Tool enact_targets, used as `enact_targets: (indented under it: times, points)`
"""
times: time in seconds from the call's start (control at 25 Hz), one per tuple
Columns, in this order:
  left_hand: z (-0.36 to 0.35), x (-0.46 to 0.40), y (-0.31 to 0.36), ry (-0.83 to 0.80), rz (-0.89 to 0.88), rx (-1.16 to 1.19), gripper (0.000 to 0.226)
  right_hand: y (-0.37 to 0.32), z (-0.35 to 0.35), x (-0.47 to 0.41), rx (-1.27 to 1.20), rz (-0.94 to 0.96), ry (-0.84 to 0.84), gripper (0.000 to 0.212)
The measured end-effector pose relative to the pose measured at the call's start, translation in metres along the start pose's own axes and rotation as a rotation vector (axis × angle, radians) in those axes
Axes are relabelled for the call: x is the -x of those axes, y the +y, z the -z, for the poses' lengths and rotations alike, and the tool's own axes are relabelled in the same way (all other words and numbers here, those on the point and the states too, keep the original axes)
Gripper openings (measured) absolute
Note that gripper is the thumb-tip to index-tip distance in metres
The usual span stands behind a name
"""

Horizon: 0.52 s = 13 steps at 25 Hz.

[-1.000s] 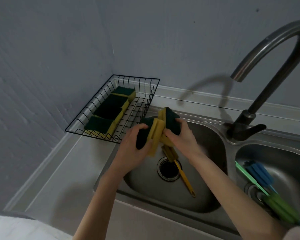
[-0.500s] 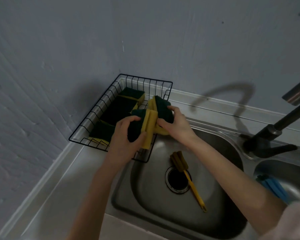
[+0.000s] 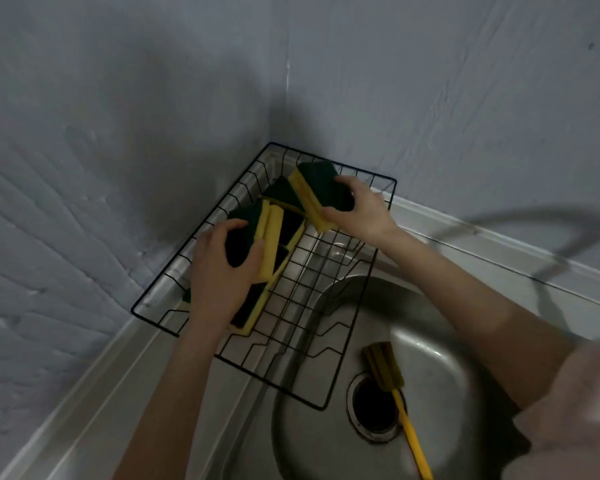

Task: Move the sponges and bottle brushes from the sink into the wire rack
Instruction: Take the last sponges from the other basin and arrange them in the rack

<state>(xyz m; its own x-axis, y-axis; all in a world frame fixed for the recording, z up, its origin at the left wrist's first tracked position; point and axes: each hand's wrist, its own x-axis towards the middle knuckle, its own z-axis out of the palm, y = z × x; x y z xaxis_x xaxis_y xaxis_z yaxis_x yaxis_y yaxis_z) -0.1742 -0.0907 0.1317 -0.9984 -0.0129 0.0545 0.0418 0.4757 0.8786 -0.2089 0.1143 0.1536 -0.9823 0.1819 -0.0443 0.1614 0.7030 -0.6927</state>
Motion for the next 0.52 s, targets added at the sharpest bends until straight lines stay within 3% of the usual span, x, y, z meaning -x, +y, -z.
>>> enact_targets:
  times: [0.16, 0.52]
  points:
    - [-0.009, -0.018, -0.011, 0.021, 0.051, -0.013, 0.03, 0.003, -0.011, -0.046, 0.25, 0.129, -0.099, 0.065]
    - [-0.017, -0.032, -0.017, 0.022, 0.041, 0.022, 0.024, 0.013, -0.031, -0.094, 0.242, 0.24, -0.139, 0.062]
